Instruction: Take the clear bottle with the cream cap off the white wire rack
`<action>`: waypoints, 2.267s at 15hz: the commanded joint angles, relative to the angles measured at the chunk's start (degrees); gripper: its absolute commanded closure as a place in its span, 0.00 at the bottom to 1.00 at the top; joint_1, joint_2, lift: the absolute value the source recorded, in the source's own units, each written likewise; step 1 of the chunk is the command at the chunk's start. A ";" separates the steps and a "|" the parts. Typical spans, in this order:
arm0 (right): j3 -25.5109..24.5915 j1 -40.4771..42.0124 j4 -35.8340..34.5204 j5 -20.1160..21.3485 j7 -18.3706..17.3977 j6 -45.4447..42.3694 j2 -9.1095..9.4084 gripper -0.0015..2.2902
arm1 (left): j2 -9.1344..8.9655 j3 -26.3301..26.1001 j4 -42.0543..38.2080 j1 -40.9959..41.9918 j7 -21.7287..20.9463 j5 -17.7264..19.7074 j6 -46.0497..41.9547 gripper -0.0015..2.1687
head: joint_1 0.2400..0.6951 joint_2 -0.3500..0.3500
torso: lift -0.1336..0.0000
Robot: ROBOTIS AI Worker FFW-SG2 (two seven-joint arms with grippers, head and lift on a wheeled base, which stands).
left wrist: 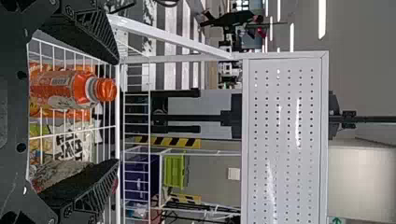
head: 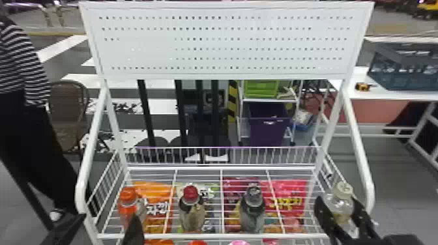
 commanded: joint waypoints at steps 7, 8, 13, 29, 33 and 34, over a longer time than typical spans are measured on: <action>-1.41 20.77 -24.30 -1.56 2.24 4.55 -0.67 0.76 | -0.24 0.85 1.02 -0.06 0.19 0.00 -1.91 0.07 | 0.57 0.50 | 1.00; -1.49 22.97 -26.06 -1.56 2.24 4.38 -0.93 0.76 | -0.32 1.03 1.20 -0.24 0.19 0.09 -1.91 0.07 | 0.57 0.50 | 1.00; -2.90 27.98 -29.57 -1.64 3.20 3.32 -0.93 0.76 | -0.41 1.20 1.99 -1.29 0.37 0.17 -1.91 0.07 | 0.57 0.50 | 1.00; -4.22 27.89 -29.48 -4.10 3.82 2.62 -0.76 0.76 | -0.41 1.38 1.64 -1.12 0.54 0.17 -1.73 0.07 | 0.57 0.50 | 1.00; -4.13 27.80 -29.48 -4.46 4.52 2.62 -0.58 0.76 | -0.41 1.38 1.81 -1.29 0.63 0.17 -1.73 0.07 | 0.57 0.50 | 1.00; -4.22 27.72 -29.48 -4.46 4.52 2.62 -0.58 0.76 | -0.50 1.47 1.72 -1.38 0.63 0.17 -1.73 0.07 | 0.57 0.50 | 1.00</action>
